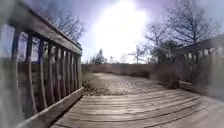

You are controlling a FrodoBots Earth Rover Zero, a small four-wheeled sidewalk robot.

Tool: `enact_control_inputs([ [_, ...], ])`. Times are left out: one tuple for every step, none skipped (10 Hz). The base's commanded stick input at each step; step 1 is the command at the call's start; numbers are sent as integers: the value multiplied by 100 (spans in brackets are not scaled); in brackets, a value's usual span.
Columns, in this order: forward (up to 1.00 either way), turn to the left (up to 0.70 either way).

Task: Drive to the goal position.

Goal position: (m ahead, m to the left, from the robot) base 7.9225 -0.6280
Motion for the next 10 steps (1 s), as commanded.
enact_control_inputs([
  [70, -3],
  [70, -4],
  [70, -5],
  [70, -7],
  [70, -7],
  [70, -5],
  [70, -4],
  [70, -2],
  [70, 0],
  [70, 0],
])
